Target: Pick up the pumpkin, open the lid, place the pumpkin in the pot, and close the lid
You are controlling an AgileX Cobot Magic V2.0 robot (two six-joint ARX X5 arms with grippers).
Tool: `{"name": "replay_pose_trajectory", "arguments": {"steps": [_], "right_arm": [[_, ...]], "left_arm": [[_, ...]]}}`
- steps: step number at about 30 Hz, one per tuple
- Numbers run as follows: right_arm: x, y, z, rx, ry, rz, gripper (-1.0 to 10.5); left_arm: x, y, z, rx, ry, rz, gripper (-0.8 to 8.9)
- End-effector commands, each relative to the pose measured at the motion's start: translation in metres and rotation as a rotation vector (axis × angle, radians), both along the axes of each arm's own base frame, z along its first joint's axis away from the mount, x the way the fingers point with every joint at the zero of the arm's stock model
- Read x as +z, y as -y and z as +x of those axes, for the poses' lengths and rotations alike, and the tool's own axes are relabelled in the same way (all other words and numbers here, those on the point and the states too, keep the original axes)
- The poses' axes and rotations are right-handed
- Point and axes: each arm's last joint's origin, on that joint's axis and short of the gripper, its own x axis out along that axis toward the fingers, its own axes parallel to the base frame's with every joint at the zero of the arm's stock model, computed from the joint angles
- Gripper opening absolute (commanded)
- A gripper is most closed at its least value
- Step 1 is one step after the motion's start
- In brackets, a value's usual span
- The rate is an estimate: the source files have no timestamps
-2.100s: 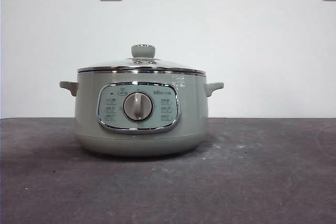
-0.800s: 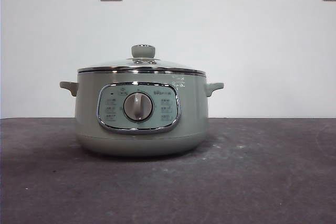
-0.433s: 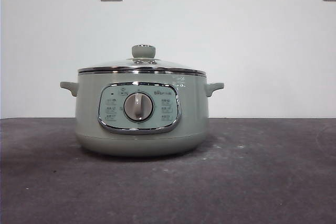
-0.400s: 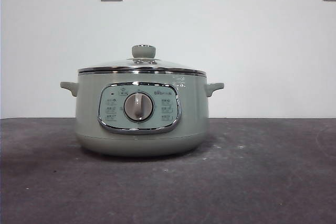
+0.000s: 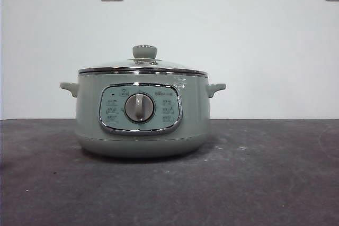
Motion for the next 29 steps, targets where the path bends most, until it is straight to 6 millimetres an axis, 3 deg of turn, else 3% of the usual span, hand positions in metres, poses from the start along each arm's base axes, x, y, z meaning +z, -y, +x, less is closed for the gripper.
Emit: {"name": "replay_pose_trajectory", "arguments": {"steps": [1, 7, 29], "right_arm": [[-0.001, 0.001, -0.002, -0.005, -0.014, -0.008, 0.0], [-0.001, 0.002, -0.003, -0.005, -0.01, -0.006, 0.0], [-0.001, 0.002, -0.004, -0.005, -0.01, -0.005, 0.0]], "left_arm": [[-0.019, -0.002, 0.004, 0.053, -0.038, -0.038, -0.04], [-0.036, -0.005, 0.006, 0.125, -0.147, -0.039, -0.04], [-0.038, -0.009, 0.006, 0.17, -0.167, -0.039, -0.04]]}}
